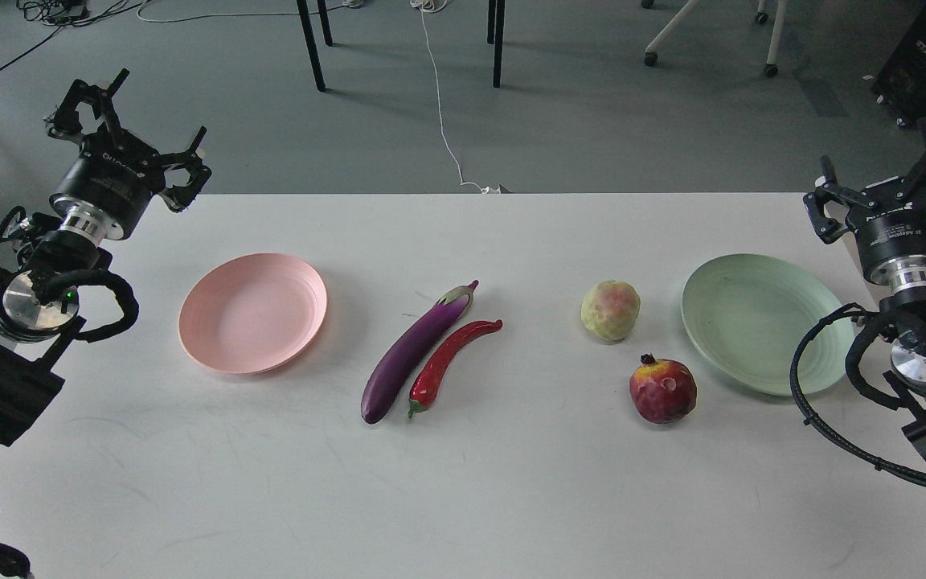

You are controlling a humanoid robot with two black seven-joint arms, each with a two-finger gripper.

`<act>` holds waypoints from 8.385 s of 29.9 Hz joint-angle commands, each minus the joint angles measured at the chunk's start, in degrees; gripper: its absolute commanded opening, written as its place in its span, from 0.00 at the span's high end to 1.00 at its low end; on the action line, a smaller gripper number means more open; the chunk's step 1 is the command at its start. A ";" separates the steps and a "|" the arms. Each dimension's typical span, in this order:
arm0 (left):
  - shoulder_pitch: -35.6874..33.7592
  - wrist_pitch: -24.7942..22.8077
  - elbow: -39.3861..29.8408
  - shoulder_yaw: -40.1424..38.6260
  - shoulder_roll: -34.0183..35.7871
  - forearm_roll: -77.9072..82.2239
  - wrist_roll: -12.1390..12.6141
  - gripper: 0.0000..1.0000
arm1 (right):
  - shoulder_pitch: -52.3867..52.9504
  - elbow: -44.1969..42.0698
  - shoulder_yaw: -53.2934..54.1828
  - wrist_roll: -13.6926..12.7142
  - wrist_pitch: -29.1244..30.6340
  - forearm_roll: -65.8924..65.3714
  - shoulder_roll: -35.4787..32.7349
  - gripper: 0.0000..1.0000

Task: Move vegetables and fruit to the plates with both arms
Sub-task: 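Raise the right gripper and swing it toward the pale peach, then grasp the pale peach with the right gripper, then place the peach on the green plate and open the right gripper, then move the right gripper down onto the red pomegranate, then grasp the pomegranate and lower it onto the green plate, then open the right gripper and lift it away from the plate, then swing the left gripper over the purple eggplant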

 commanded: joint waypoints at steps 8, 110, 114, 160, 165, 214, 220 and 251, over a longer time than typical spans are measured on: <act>-2.97 3.22 -0.10 0.69 -0.64 0.33 -1.11 0.02 | -0.10 -0.14 -1.03 -0.05 0.00 -0.18 -2.26 0.00; 0.02 1.82 -0.10 0.96 0.06 0.60 -1.28 0.02 | 46.65 0.83 -123.99 3.99 -17.28 -54.50 -4.20 0.04; 0.02 1.90 -0.10 0.96 0.15 0.60 -1.28 0.02 | 48.67 1.18 -122.59 3.99 -17.71 -54.41 -3.94 0.04; 0.90 1.82 -0.10 0.78 1.91 0.51 -1.37 0.02 | 64.23 33.52 -130.67 4.22 -18.24 -56.43 10.91 0.38; 0.90 1.91 -0.10 0.78 1.82 0.51 -1.37 0.02 | 67.21 33.70 -129.62 4.22 -18.42 -55.65 10.48 0.43; -3.14 2.69 -0.72 2.36 4.36 1.21 -0.32 0.02 | 53.61 12.08 -91.15 4.22 -18.42 -58.10 -5.43 0.03; -9.46 1.91 -0.89 12.99 6.04 1.21 0.12 0.02 | 43.08 9.44 -63.22 4.22 -20.96 -57.75 -5.17 0.03; -12.81 6.91 -31.65 26.52 4.99 89.87 1.44 0.02 | 4.40 13.13 -14.93 4.22 -14.55 -5.11 -6.84 0.01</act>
